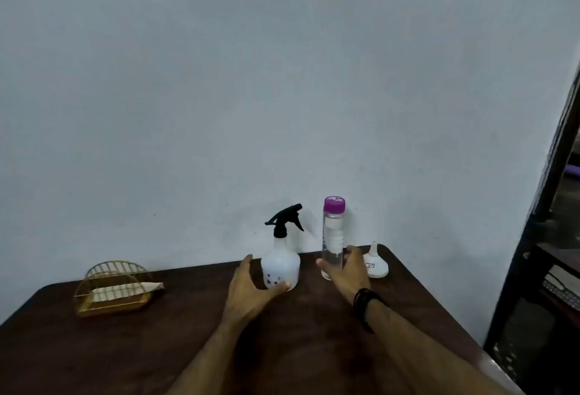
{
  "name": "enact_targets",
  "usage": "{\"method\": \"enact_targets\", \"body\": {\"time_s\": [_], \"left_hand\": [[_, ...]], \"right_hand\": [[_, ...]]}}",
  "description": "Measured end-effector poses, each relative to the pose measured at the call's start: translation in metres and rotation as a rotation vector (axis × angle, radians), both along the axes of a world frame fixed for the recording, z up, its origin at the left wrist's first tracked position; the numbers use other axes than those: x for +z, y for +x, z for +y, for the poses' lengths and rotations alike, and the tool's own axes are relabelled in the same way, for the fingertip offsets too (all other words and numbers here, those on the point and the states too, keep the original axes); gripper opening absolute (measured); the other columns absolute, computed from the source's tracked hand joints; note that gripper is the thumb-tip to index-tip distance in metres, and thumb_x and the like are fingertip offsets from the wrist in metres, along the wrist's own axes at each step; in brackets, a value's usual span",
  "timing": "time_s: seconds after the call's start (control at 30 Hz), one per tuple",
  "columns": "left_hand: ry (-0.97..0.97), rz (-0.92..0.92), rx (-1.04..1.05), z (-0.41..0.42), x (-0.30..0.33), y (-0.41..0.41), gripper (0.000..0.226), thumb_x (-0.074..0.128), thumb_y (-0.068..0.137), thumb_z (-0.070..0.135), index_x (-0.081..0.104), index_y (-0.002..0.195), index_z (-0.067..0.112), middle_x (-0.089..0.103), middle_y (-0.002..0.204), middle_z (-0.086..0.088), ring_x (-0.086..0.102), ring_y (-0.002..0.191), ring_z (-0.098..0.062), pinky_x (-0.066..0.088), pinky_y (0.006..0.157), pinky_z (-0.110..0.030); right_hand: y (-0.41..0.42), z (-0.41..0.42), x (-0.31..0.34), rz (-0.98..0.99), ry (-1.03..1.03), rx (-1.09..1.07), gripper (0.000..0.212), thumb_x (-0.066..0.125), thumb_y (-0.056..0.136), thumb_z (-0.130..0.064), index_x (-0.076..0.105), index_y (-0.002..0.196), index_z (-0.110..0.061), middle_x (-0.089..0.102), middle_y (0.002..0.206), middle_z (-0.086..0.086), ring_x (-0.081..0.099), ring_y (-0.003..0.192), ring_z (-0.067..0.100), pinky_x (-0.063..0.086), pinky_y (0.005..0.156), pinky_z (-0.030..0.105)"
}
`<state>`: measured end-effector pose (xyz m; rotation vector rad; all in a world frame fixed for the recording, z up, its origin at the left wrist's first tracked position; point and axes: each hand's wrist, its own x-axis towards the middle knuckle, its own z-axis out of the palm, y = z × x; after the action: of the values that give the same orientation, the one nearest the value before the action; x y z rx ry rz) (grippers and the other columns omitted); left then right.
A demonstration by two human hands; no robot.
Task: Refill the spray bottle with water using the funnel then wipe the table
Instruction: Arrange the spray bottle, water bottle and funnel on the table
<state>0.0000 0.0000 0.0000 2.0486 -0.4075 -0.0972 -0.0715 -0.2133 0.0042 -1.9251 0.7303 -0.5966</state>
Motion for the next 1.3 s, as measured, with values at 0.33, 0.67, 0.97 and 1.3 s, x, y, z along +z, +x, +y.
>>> {"method": "enact_targets", "body": {"time_s": [0.33,0.67,0.97,1.3], "left_hand": [[-0.125,0.032,0.060,-0.050,-0.036,0.040,0.159,0.078,0.021,0.086,0.018,0.156,0.027,0.038,0.155,-0.003,0.041,0.139,-0.029,0.038,0.113,-0.051],[-0.040,-0.055,0.155,-0.037,-0.033,-0.001,0.093,0.082,0.061,0.062,0.046,0.139,0.029,0.052,0.130,0.000,0.053,0.121,-0.027,0.048,0.099,-0.046],[0.034,-0.096,0.207,0.049,-0.035,-0.072,0.093,0.071,0.051,0.078,0.046,0.131,0.038,0.053,0.125,0.005,0.055,0.118,-0.026,0.049,0.097,-0.052],[0.046,-0.103,0.259,0.124,-0.037,-0.158,0.096,0.073,0.055,0.074,0.043,0.137,0.033,0.051,0.130,0.002,0.053,0.120,-0.027,0.047,0.099,-0.053]], "right_hand": [[0.032,-0.017,-0.056,-0.041,-0.144,-0.013,0.064,0.072,0.083,-0.043,0.041,0.135,-0.023,0.063,0.125,0.003,0.060,0.112,0.027,0.049,0.089,0.035],[0.011,-0.007,-0.051,-0.017,-0.133,-0.045,0.045,0.084,0.067,-0.036,0.059,0.101,-0.019,0.064,0.092,-0.003,0.064,0.089,0.020,0.048,0.075,0.028],[-0.059,0.040,-0.049,0.033,-0.113,-0.011,0.041,0.085,0.059,-0.042,0.066,0.092,-0.025,0.072,0.088,-0.005,0.068,0.084,0.016,0.057,0.079,0.033],[-0.145,0.106,-0.049,0.095,-0.190,0.058,0.045,0.086,0.056,-0.052,0.060,0.085,-0.030,0.072,0.094,-0.006,0.067,0.089,0.016,0.056,0.080,0.034]]}}
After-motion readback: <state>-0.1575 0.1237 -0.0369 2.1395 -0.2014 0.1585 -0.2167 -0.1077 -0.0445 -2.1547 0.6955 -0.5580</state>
